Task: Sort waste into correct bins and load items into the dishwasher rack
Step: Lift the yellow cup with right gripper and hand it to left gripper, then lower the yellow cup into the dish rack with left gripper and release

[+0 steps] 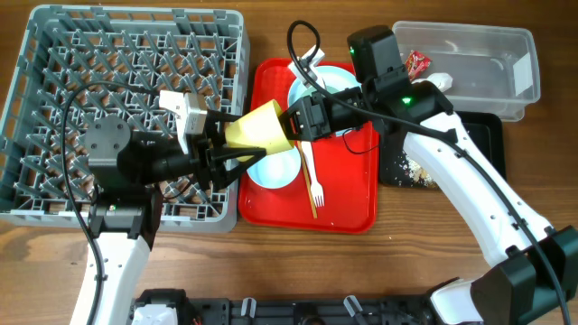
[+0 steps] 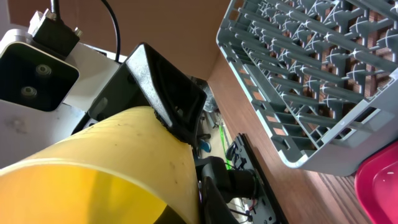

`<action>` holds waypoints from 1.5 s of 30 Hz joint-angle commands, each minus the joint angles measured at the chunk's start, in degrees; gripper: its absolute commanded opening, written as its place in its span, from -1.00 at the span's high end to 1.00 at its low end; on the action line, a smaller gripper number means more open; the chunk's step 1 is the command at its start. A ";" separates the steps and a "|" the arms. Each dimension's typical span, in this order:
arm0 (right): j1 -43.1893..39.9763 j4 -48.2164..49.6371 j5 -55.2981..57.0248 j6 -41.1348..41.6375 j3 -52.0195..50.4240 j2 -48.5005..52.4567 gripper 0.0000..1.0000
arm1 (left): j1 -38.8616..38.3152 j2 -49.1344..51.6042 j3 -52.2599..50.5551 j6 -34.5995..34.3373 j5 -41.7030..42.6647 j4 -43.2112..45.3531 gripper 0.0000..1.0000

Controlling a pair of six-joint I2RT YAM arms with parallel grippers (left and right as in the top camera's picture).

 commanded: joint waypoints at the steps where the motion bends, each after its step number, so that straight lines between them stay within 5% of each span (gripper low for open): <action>1: -0.13 0.13 0.11 0.17 0.00 0.66 0.72 | 0.26 -0.52 0.72 -0.11 0.85 0.35 -0.25; 7: -0.13 0.15 0.50 -0.07 0.00 0.66 0.06 | 1.77 -0.52 0.72 -0.09 0.83 -0.42 -0.06; 15: -1.62 -0.59 17.33 -0.04 0.00 0.66 -0.11 | 13.53 -0.52 0.70 0.35 -1.29 -11.85 0.13; 21: -8.44 -13.29 32.79 -7.69 0.37 0.39 -0.11 | 17.55 -0.55 0.72 2.27 -27.06 -27.76 0.92; 24: -12.66 -22.99 37.86 -13.35 2.16 -0.42 0.03 | 17.57 -2.19 2.03 2.27 -33.90 -32.41 0.92; 28: -17.25 -34.01 49.03 -17.00 5.99 -3.08 0.09 | 17.57 -3.37 10.69 3.39 -51.23 -49.05 0.92; 31: -18.51 -37.03 55.19 -18.71 6.82 -6.21 -0.16 | 17.57 -2.29 14.99 3.39 -64.15 -61.02 0.92; 34: -18.51 -37.22 55.17 -19.54 6.80 -6.71 -0.54 | 17.55 -0.09 14.97 3.39 -66.97 -64.26 0.92; 45: -18.49 -37.24 55.19 -19.54 6.69 -6.69 -0.63 | 17.55 14.75 14.97 3.37 -66.97 -64.24 0.92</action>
